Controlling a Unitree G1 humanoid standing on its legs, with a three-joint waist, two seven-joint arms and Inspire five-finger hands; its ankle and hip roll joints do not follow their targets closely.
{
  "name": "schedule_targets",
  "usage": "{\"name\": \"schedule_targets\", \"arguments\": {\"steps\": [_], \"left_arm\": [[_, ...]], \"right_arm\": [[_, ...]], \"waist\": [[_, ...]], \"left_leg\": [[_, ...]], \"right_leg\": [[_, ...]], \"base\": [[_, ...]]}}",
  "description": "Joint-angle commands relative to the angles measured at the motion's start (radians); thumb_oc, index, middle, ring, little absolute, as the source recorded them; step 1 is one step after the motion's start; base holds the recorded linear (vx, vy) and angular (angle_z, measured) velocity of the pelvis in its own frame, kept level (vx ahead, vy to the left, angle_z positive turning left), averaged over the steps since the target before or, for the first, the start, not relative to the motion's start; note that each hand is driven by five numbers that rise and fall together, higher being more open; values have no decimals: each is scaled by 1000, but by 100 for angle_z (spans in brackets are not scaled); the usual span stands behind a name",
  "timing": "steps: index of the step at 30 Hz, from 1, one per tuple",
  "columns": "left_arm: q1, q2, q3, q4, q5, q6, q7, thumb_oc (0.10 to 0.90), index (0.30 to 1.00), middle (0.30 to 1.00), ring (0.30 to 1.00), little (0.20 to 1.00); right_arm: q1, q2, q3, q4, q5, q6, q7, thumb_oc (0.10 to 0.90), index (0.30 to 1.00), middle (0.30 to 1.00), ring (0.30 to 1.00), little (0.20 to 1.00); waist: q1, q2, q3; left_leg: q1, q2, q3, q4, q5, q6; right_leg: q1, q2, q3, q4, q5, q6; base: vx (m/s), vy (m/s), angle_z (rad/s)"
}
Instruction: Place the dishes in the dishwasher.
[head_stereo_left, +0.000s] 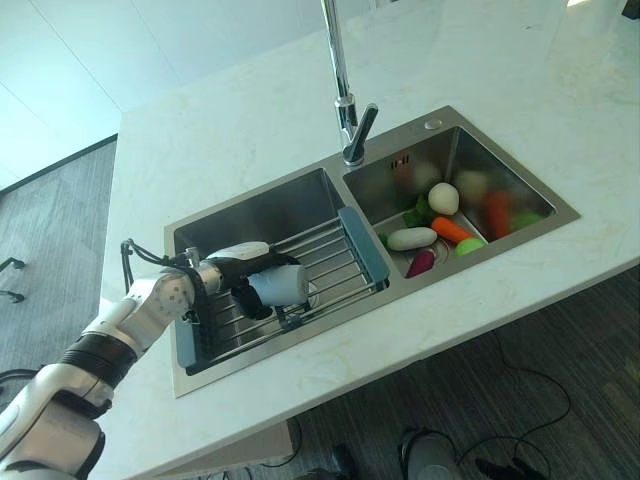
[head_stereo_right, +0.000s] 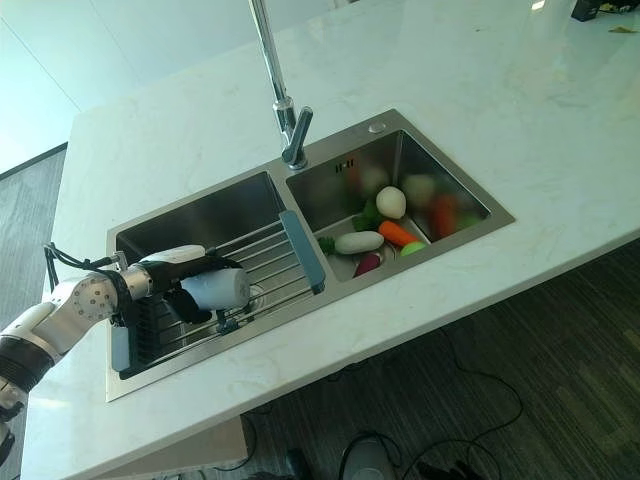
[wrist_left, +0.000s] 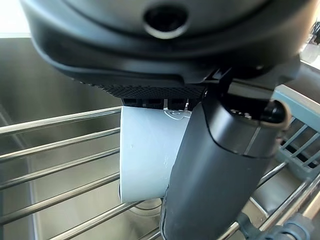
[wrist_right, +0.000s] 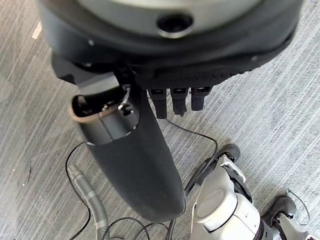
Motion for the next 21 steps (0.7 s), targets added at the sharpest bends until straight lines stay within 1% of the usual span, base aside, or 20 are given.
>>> {"name": "schedule_targets", "arguments": {"steps": [1,2,4,9,14,16,18,20,21], "left_arm": [[-32,-9,89,24,48,-13,50,400,300,300,300,300],[-30,-16,85,32,74,-21,62,400,300,300,300,300],[-26,-15,85,34,73,-31,63,400,300,300,300,300],[-23,-9,77,24,68,-53,12,400,300,300,300,300],[-55,9,57,28,104,-67,93,400,300,300,300,300],[-65,13,54,30,85,-93,98,400,300,300,300,300],[-74,22,60,14,48,-121,77,400,300,300,300,300],[-88,37,61,-19,41,-120,86,400,300,300,300,300],[-100,51,66,-37,41,-115,116,400,300,300,300,300]], "right_arm": [[11,-24,11,-27,-8,-37,2,800,900,900,900,900],[6,-24,14,-27,-10,-37,0,800,900,900,900,900],[5,-25,13,-27,-11,-37,1,800,900,900,900,900],[3,-26,12,-24,-18,-42,0,800,900,900,900,900],[-1,-27,18,-18,-14,-46,4,800,900,900,900,900],[-2,-25,20,-15,-13,-50,4,800,900,900,900,900],[-4,-24,19,-14,-13,-48,4,800,900,900,900,900],[-8,-23,18,-8,-13,-48,4,800,900,900,900,900],[-11,-22,18,-6,-12,-46,2,800,900,900,900,900]], "waist": [[-27,-27,-26],[-26,-27,-25],[-26,-26,-26],[-24,-24,-26],[-21,-24,-37],[-20,-25,-41],[-15,-25,-45],[-10,-25,-49],[-5,-25,-54]], "left_leg": [[-46,7,-104,167,-252,17],[-48,7,-104,167,-251,17],[-48,7,-103,167,-251,17],[-44,8,-103,167,-252,15],[-36,12,-102,167,-256,14],[-34,14,-100,167,-257,14],[-31,17,-101,167,-257,12],[-28,18,-103,167,-257,10],[-26,19,-106,167,-257,10]], "right_leg": [[30,-80,-19,-160,74,156],[28,-80,-21,-160,74,155],[29,-80,-22,-160,72,154],[36,-80,-27,-160,68,154],[50,-82,-38,-160,61,152],[55,-82,-42,-160,58,151],[61,-83,-49,-160,55,149],[69,-84,-57,-160,52,148],[75,-85,-63,-160,48,147]], "base": [[-30,6,0],[-31,7,0],[-19,5,0],[0,0,0],[-40,-3,2],[-50,-7,4],[-52,-2,11],[-73,-1,14],[-90,-3,5]]}}
